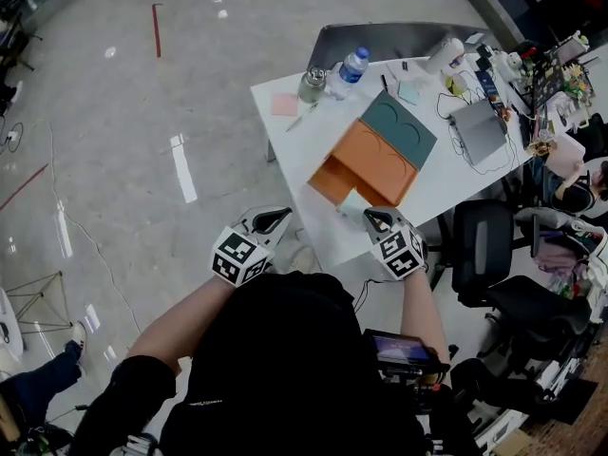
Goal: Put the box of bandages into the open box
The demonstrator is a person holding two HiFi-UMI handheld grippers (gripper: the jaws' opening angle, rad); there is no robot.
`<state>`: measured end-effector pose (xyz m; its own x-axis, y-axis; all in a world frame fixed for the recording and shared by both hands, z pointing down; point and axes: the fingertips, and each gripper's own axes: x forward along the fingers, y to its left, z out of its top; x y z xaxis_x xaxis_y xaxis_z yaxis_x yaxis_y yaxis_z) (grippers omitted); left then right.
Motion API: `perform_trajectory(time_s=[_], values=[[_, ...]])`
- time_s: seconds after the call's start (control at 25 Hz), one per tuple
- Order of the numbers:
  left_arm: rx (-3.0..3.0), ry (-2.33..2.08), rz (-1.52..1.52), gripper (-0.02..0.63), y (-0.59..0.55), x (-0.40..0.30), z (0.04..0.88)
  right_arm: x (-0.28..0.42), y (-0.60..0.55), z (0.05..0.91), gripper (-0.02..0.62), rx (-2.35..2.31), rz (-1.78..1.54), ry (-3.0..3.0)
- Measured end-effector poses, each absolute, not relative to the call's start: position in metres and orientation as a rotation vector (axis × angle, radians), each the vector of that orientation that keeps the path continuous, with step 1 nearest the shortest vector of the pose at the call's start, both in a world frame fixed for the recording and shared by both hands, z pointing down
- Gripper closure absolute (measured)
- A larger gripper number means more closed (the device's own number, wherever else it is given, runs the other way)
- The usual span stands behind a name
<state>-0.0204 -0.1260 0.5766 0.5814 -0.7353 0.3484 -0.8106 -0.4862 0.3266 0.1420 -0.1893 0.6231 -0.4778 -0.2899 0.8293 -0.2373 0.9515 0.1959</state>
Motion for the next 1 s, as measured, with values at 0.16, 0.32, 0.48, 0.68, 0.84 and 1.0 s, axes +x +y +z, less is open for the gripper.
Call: perform_trajectory(time_s=[0.16, 0.32, 0.48, 0.68, 0.84, 1.0], values=[[2.319, -1.294, 0.22, 0.598, -0.124, -0.022, 0.579, 0.139, -0.208, 0.632, 0.568, 0.362, -0.067, -2.063], [2.274, -1.356, 0.223, 0.598, -0.119, -0.029, 0.578, 0.135, -0.224, 0.64, 0.568, 0.368, -0.048, -2.042], [2.218, -1.422, 0.224, 0.598, -0.112, -0.039, 0.58, 0.124, -0.232, 0.653, 0.568, 0.33, -0.038, -2.03], [2.151, -1.482, 0.228, 0.598, -0.098, -0.05, 0.585, 0.111, -0.237, 0.67, 0.568, 0.299, -0.037, -2.003], [2.098, -1.525, 0.224, 0.598, -0.086, -0.059, 0.589, 0.103, -0.24, 0.681, 0.568, 0.301, -0.03, -1.977], [2.051, -1.564, 0.215, 0.598, -0.078, -0.067, 0.593, 0.093, -0.243, 0.69, 0.568, 0.295, -0.034, -1.959]])
